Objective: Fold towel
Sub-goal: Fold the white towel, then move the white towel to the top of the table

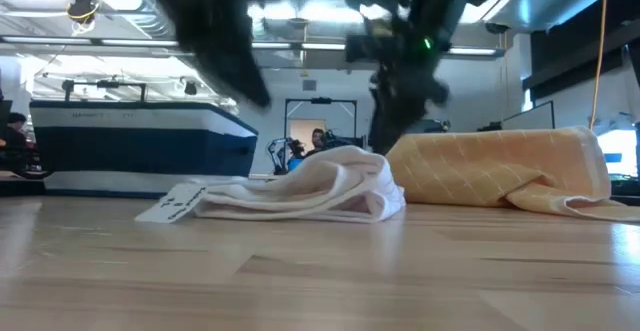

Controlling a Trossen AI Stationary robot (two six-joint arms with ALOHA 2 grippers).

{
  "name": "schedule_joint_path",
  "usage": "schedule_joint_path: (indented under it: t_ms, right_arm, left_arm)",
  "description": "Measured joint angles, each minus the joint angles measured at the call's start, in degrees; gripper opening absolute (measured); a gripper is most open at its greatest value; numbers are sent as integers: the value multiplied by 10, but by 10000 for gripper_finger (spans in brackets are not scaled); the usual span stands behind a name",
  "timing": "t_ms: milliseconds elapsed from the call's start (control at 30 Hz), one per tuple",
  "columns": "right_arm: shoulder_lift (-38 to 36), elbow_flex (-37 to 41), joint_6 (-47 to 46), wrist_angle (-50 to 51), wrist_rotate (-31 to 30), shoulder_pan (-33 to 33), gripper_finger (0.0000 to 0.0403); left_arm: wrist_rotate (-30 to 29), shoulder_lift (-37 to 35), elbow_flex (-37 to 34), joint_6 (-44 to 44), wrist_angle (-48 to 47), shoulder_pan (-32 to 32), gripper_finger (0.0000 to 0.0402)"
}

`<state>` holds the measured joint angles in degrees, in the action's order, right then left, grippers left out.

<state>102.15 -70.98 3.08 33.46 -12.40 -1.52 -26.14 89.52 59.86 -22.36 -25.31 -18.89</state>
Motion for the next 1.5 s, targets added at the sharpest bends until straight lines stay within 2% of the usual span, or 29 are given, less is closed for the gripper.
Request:
schedule_joint_path:
  t_ms: [67, 100, 200, 267, 400, 633, 800, 933, 1000, 1067, 1133, 1333, 1500]
  right_arm:
    - [0, 9, -39, -64, 86, 1, 206]
    - [1, 21, -55, -115, 110, 1, 206]
    - [22, 58, -116, -235, 126, 0, 206]
    - [46, 75, -145, -258, 125, 1, 206]
    - [85, 76, -129, -264, 88, 6, 206]
    - [101, 74, 68, -273, 24, 65, 206]
    - [103, 47, 146, -249, 24, 128, 206]
    - [82, -24, 117, -99, 49, 141, 206]
    - [66, -58, 75, -18, 88, 134, 206]
    - [54, -67, 30, 22, 135, 123, 206]
    - [50, -55, -4, 8, 156, 106, 206]
    - [56, 41, -54, -113, 124, 44, 206]
    - [53, 105, -66, -175, 30, 1, 206]
  left_arm:
    - [-55, -34, -1, 3, -18, -12, 95]
    - [-79, -48, -3, -1, -26, -18, 95]
    - [-120, -78, -11, -44, -74, -35, 95]
    - [-135, -87, -13, -72, -93, -43, 95]
    - [-146, -84, -14, -90, -116, -52, 95]
    - [-150, -82, -14, -92, -123, -54, 95]
    - [-150, -81, -14, -94, -128, -54, 95]
    - [-150, -80, -14, -93, -128, -54, 95]
    - [-150, -80, -14, -93, -128, -54, 95]
    - [-150, -80, -14, -94, -128, -54, 95]
    - [-150, -77, -14, -98, -127, -54, 95]
    - [-150, -62, -14, -103, -128, -61, 95]
    - [-150, -56, -14, -95, -126, -63, 95]
